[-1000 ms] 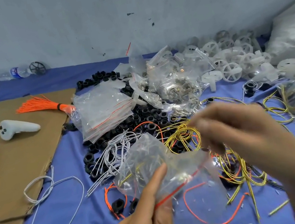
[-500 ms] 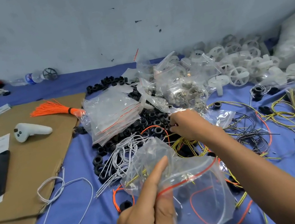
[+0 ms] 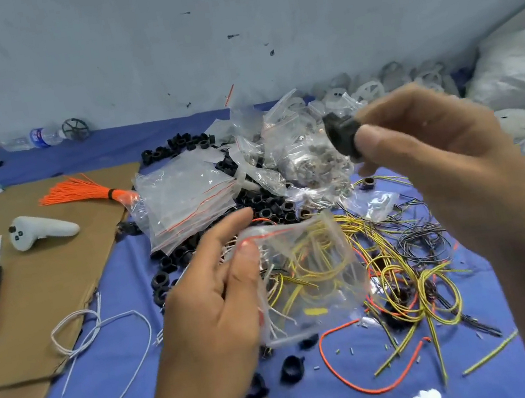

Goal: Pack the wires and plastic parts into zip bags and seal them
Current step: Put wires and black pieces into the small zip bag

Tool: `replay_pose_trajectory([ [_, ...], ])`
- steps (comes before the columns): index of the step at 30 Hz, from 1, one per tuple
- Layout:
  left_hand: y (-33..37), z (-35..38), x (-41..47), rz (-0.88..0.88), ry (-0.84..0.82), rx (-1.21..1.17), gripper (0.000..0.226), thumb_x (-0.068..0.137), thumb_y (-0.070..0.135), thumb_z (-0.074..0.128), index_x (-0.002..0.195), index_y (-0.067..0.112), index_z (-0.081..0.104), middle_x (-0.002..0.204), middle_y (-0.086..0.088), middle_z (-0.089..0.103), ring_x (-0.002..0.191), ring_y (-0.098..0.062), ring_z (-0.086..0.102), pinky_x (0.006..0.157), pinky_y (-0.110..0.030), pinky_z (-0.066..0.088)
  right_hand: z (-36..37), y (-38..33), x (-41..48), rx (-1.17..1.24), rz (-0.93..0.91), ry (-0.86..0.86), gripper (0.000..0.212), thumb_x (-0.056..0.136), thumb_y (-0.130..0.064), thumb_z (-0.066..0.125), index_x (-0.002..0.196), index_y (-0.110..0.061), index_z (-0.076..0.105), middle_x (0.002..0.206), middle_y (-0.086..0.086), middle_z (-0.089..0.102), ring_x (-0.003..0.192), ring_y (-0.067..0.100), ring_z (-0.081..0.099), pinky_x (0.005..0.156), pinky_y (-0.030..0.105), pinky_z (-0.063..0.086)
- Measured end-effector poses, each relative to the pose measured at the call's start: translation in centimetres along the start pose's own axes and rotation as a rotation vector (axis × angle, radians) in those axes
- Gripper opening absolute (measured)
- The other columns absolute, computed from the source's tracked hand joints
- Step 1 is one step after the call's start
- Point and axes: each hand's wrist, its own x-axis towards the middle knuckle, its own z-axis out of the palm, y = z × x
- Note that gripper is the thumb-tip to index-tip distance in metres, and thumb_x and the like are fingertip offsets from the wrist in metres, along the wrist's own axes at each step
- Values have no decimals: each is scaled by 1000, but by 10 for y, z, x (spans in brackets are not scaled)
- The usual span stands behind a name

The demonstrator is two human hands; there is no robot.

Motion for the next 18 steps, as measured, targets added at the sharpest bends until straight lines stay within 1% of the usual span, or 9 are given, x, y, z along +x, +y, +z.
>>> replay_pose_trajectory([
  [2, 1, -3, 10, 0, 32, -25, 26, 93, 47, 49, 114, 53, 63, 48, -9, 41, 43, -14, 40, 39, -28, 29, 7, -15, -10, -46, -32, -115, 7, 88, -28, 69, 90, -22, 69, 92, 4, 68, 81, 22, 63, 71, 35, 49],
  [3, 3, -3, 13, -8, 32, -42, 26, 92, 47, 49, 112, 52, 64, 49, -9, 42, 43, -14, 41, 39, -29, 30, 13, -15, -14, -180, -43, -199, 7, 88, -29, 69, 92, -23, 70, 98, 0, 65, 89, 21, 63, 74, 31, 49],
  [5, 4, -4, 15, 4, 26, -66, 24, 92, 47, 51, 111, 50, 65, 47, -5, 44, 43, -10, 42, 40, -23, 33, 22, -7, -23, -586, -85, -333, 10, 88, -35, 70, 98, -33, 72, 107, -11, 56, 101, 12, 55, 84, 22, 43],
  [7, 2, -5, 18, 14, 32, -95, 19, 95, 46, 57, 112, 47, 67, 47, -3, 45, 42, -9, 41, 41, -15, 35, 28, 4, -31, -808, -93, -344, 18, 89, -40, 68, 107, -39, 70, 111, -14, 51, 105, 11, 50, 89, 23, 39],
  [9, 4, -5, 18, 30, 36, -72, 18, 96, 45, 58, 111, 47, 68, 46, -3, 45, 41, -8, 40, 41, -14, 34, 25, 9, -35, -688, -27, -265, 19, 91, -41, 65, 109, -40, 69, 109, -16, 52, 104, 8, 53, 87, 20, 41],
  [11, 1, -7, 18, 11, 32, -77, 24, 93, 47, 55, 113, 45, 68, 45, -2, 44, 40, -7, 39, 39, -15, 31, 12, 17, -35, -527, 11, -143, 13, 91, -37, 64, 103, -37, 71, 102, -16, 56, 94, 10, 59, 79, 16, 43],
  [14, 0, -9, 17, -1, 22, -77, 37, 86, 61, 53, 118, 46, 66, 44, -9, 37, 39, -12, 34, 38, -26, 23, -22, 51, -23, -373, 204, -56, 8, 91, -25, 68, 98, -29, 72, 92, -14, 65, 79, 5, 63, 68, 17, 46],
  [16, -1, -11, 17, -2, 39, -67, 49, 80, 70, 53, 120, 46, 66, 42, -5, 30, 35, -11, 28, 40, -19, 19, -54, 87, -8, -478, 350, -49, 11, 92, -23, 68, 102, -27, 71, 94, -15, 68, 81, 1, 62, 71, 20, 46],
  [18, 4, -11, 17, -29, 47, -77, 61, 74, 81, 55, 122, 45, 66, 41, 2, 27, 34, -10, 20, 44, -16, 16, -91, 127, 11, -709, 459, -41, 21, 93, -25, 66, 114, -25, 67, 109, -9, 64, 93, 5, 62, 78, 29, 49],
])
